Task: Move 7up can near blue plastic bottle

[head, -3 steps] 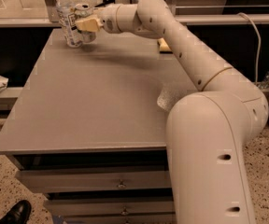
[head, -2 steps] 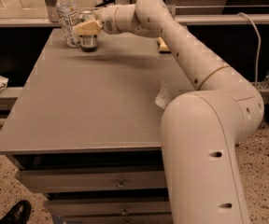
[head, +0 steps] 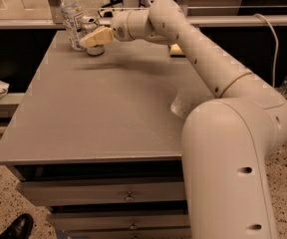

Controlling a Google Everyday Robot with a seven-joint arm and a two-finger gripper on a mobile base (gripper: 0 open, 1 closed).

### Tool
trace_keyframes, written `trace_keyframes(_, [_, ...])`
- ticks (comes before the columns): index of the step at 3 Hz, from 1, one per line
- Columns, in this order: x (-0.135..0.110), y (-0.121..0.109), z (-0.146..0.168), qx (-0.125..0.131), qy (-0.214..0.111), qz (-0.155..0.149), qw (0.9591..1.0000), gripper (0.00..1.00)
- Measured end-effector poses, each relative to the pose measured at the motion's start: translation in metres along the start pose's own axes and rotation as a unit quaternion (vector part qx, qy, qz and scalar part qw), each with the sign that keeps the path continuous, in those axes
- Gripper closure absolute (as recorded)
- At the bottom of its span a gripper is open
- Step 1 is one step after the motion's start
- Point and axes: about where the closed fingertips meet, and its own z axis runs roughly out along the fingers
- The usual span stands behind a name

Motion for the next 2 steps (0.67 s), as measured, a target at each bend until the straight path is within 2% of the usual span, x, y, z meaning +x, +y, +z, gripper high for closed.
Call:
trace_keyframes(1, [-0.002, -0.003, -0.063, 0.017, -0.004, -0.025, 0.9996, 0.0])
trace_keyframes(2, [0.005, -0.016, -0.146, 0.054, -0.017, -0.037, 0.9977, 0.0])
